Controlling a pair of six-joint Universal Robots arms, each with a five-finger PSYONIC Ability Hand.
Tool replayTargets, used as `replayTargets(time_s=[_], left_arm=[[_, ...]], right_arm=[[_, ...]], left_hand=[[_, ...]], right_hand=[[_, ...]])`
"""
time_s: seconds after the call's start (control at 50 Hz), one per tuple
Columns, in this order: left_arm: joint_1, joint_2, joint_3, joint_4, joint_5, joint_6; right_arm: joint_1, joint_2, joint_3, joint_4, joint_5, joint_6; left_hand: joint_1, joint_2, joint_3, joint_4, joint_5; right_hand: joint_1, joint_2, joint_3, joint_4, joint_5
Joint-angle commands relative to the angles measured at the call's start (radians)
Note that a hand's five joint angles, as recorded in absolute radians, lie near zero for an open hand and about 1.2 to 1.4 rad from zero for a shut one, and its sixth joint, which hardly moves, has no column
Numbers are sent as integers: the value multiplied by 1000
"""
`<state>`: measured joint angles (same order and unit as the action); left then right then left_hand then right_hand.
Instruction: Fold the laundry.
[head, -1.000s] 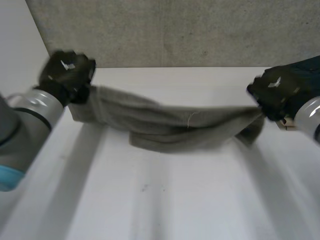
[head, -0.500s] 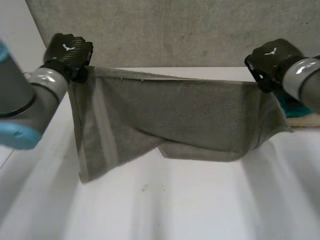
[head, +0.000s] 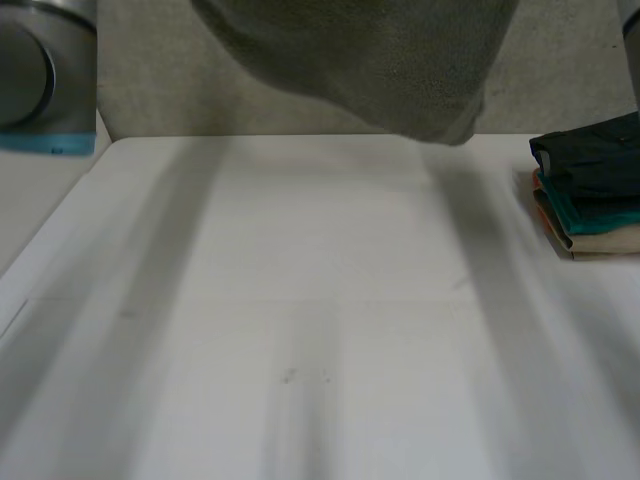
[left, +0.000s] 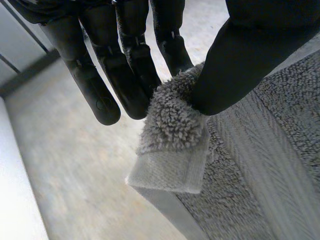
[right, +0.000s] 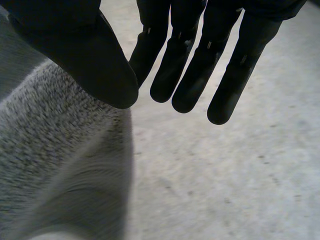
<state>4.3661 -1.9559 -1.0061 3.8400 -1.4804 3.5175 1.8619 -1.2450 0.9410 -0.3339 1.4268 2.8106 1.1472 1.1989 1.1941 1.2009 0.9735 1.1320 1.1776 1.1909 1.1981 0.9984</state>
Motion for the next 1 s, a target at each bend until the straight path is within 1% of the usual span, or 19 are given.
replayTargets(time_s=[0.02,0.04,0.06,0.1,0.14,0.22,0.3,0.42,0.44,0.48,0.52,0.6,0.66,0.72,0.76,0.8,0.9,0.96,1.0], left_arm=[[23,45,-331,-17,12,-31],[24,45,-365,-16,12,-34],[27,40,-434,-16,12,-37],[29,35,-483,-19,12,-35],[30,29,-560,-22,18,-35],[29,18,-638,-26,25,-34],[27,17,-677,-30,25,-29],[29,21,-684,-33,25,-35],[32,23,-684,-33,25,-35],[38,29,-680,-40,25,-35],[39,31,-674,-48,25,-35],[41,29,-661,-60,25,-37],[41,28,-648,-62,23,-38],[43,28,-644,-66,23,-38],[43,29,-641,-71,23,-38],[43,29,-641,-74,23,-38],[43,29,-638,-86,23,-46],[47,29,-638,-88,23,-57],[49,29,-640,-89,23,-61]], right_arm=[[-10,-50,261,65,-123,-5],[-12,-44,316,81,-150,-5],[-12,-39,338,84,-160,-10],[-13,-24,380,93,-172,-17],[-13,37,421,113,-189,-23],[-13,171,435,168,-187,-65],[-12,245,432,231,-184,-114],[-23,263,433,257,-183,-103],[-29,259,433,259,-178,-86],[-35,253,432,260,-175,-57],[-46,248,432,265,-172,-4],[-70,227,433,300,-174,76],[-96,207,432,328,-180,102],[-125,176,429,349,-192,93],[-141,154,420,364,-197,67],[-144,165,404,383,-200,15],[-136,251,391,401,-201,-213],[-130,280,381,400,-200,-270],[-124,317,364,398,-203,-264]], left_hand=[[249,197,202,195,248],[249,197,202,195,248],[249,197,202,195,248],[249,197,202,195,248],[249,197,202,195,248],[249,197,202,195,248],[249,197,202,195,248],[249,197,202,195,248],[249,197,202,195,248],[249,197,202,195,248],[249,197,202,195,248],[249,197,202,195,248],[249,197,202,195,248],[249,197,202,195,248],[249,197,202,195,248],[249,197,202,195,248],[249,197,202,195,248],[249,197,202,195,248],[249,197,202,195,248]], right_hand=[[264,219,205,198,223],[264,219,205,198,223],[264,219,205,198,223],[264,219,205,198,223],[264,219,205,198,223],[264,219,205,198,223],[264,219,205,198,223],[264,219,205,198,223],[36,-10,-23,-30,-5],[-323,-369,-382,-389,-364],[-471,-516,-530,-537,-512],[-624,-670,-683,-690,-665],[-630,-676,-689,-696,-671],[-624,-670,-683,-690,-665],[-624,-670,-683,-690,-665],[-621,-667,-680,-687,-662],[-598,-644,-657,-664,-639],[-586,-632,-645,-652,-627],[-580,-626,-639,-646,-621]])
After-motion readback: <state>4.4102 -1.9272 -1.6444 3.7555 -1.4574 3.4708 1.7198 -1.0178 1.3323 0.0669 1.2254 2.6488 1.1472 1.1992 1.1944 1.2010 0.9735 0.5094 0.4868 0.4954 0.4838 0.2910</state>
